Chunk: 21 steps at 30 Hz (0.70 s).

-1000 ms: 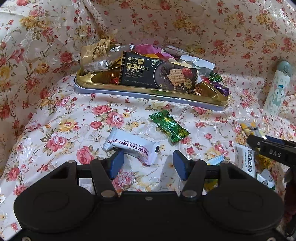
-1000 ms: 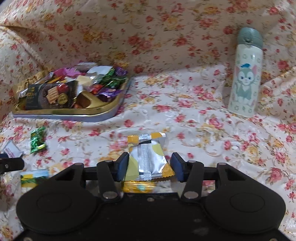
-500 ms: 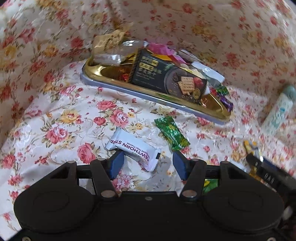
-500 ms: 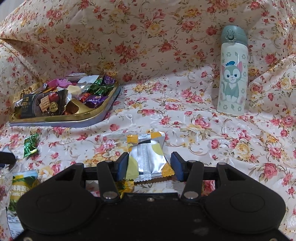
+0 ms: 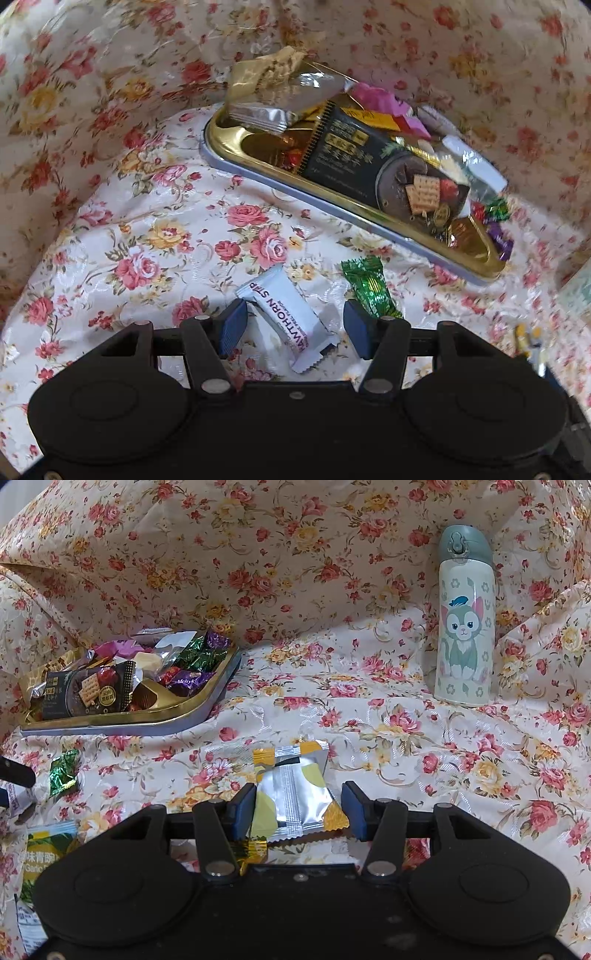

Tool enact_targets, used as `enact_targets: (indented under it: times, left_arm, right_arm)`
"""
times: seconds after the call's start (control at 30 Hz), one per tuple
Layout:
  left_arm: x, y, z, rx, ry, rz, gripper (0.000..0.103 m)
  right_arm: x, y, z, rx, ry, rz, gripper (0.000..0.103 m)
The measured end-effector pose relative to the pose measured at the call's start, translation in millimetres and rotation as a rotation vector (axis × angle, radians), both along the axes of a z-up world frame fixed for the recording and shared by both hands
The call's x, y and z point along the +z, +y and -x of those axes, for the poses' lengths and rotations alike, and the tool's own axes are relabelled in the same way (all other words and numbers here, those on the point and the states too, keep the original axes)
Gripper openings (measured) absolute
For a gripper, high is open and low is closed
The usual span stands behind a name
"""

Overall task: Organize snacks
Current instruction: 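Grasp the white HAWTHORN STRIPS packet with left tool while right tool holds yellow packet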

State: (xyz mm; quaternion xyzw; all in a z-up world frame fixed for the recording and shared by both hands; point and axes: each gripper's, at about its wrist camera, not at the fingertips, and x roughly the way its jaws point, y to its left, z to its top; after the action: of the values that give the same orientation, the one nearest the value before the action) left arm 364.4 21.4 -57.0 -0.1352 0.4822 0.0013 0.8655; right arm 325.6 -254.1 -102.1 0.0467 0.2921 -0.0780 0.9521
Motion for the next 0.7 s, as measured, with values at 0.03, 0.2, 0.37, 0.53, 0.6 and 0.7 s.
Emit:
enact_targets:
  times: [0.03,0.2,0.37,0.53,0.6,0.7]
  left_arm:
    - [0,-5,0,-0.01,-0.001,-0.017,0.06]
    - [-2,-23,-1,-0.068,-0.02,-0.088,0.054]
    - [-3,-27,0,-0.127,-0.054,-0.132,0.046]
    - [-5,-33,4,-0.19,-0.094,-0.21,0.046]
    - [-6,-34,5,-0.189,-0.106,-0.217,0.046]
    - [-6,-33,6,-0.186,-0.118,-0.214,0.046]
  right_arm:
    - [0,0,0,0.0,0.0,0.0,0.053]
    - [0,0,0,-0.001,0.0,0.001,0.053]
    - [0,0,0,-0.001,0.0,0.0,0.053]
    - [-1,0,0,-0.001,0.001,0.004,0.053]
    - [-1,1,0,-0.001,0.002,0.008,0.053]
    - [0,1,0,-0.001,0.003,0.01,0.053]
